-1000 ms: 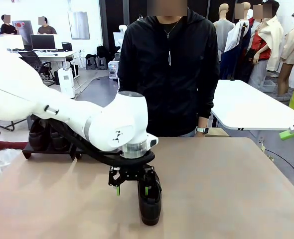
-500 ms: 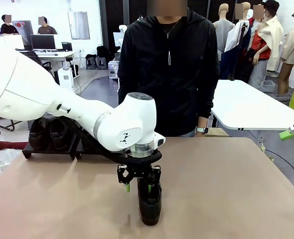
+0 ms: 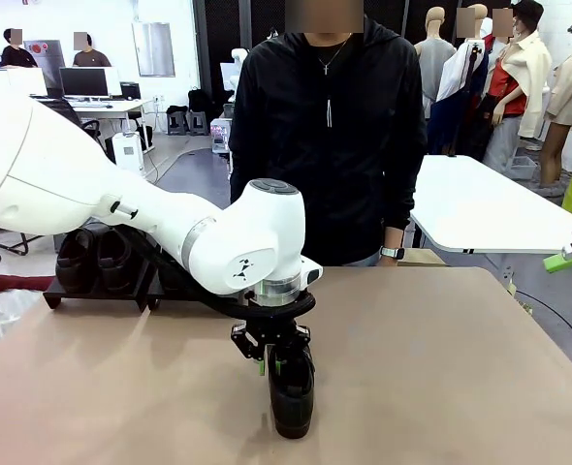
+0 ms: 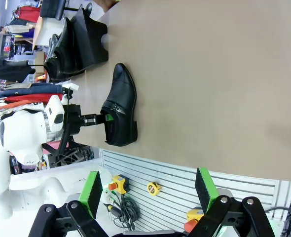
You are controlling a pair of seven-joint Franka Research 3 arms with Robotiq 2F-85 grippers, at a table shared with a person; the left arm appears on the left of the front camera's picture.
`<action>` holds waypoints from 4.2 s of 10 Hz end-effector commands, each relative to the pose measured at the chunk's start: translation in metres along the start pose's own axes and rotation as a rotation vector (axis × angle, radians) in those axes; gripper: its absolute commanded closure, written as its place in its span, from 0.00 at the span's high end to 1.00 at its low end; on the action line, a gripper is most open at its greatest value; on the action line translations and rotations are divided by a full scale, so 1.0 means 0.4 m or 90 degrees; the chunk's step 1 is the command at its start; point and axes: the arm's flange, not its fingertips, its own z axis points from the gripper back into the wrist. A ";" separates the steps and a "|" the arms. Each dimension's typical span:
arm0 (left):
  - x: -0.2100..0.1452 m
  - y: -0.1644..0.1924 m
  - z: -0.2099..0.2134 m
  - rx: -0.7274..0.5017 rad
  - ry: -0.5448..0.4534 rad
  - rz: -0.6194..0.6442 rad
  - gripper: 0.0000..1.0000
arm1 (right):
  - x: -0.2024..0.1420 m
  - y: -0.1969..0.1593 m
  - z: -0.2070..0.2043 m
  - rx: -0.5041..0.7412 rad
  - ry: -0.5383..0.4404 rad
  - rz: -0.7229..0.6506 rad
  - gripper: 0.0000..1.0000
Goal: Organize the shoes by placing them on the stand.
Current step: Place the Shoe from the middle of the table onto the Shoes Stand.
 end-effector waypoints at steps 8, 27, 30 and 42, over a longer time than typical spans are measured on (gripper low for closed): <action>-0.034 0.045 0.128 -0.027 -0.076 -0.024 0.00 | 0.001 0.004 0.008 0.008 -0.001 0.004 1.00; 0.359 0.413 0.304 -0.075 -0.284 0.013 0.00 | 0.001 0.004 0.008 0.008 -0.001 0.004 1.00; 0.451 0.451 0.273 -0.019 -0.342 -0.007 0.00 | 0.001 0.004 0.008 0.008 -0.001 0.004 1.00; 0.504 0.473 0.169 -0.096 -0.365 0.038 1.00 | 0.001 0.004 0.008 0.008 -0.001 0.004 1.00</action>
